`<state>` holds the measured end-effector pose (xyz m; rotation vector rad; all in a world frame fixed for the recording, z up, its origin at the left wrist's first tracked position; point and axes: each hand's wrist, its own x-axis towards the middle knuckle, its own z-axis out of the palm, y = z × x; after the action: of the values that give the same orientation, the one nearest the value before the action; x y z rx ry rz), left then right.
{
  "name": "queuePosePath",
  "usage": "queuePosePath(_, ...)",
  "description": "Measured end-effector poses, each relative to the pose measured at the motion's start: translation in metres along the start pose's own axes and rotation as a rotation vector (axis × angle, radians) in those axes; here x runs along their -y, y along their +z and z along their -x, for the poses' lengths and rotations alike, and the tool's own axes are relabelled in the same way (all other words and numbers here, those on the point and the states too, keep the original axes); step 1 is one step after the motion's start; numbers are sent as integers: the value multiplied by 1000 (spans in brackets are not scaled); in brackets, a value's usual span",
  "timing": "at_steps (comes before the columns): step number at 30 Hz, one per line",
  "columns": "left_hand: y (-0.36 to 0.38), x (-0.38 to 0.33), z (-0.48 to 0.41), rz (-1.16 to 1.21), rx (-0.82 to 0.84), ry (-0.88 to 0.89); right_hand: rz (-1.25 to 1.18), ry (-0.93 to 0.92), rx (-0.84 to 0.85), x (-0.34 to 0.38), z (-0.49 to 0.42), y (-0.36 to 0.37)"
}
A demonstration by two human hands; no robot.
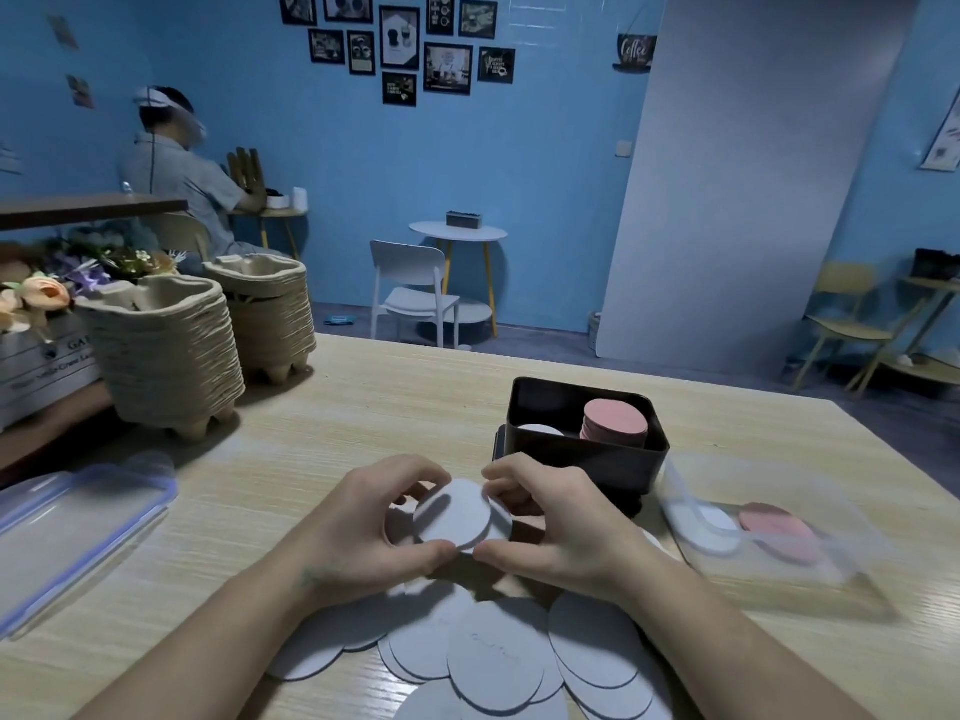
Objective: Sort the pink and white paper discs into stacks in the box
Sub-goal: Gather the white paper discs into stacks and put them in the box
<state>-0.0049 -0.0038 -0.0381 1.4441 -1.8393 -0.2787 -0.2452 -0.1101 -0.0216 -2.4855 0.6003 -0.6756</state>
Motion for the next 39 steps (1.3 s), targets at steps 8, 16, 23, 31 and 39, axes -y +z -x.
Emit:
queuePosePath(8,2,-6,-1,-15,-17,75,-48,-60,-40,1,0,5)
queuePosePath(16,6,-9,-3,-27,-59,168,-23,-110,3,-4,-2,8)
queuePosePath(23,2,-1,-1,41,-55,92,-42,-136,-67,-6,-2,6)
queuePosePath(31,3,-2,-2,14,-61,133,-23,-101,-33,-10,-2,7)
queuePosePath(39,2,-3,-2,-34,-14,143,-19,-127,-16,-8,-6,11)
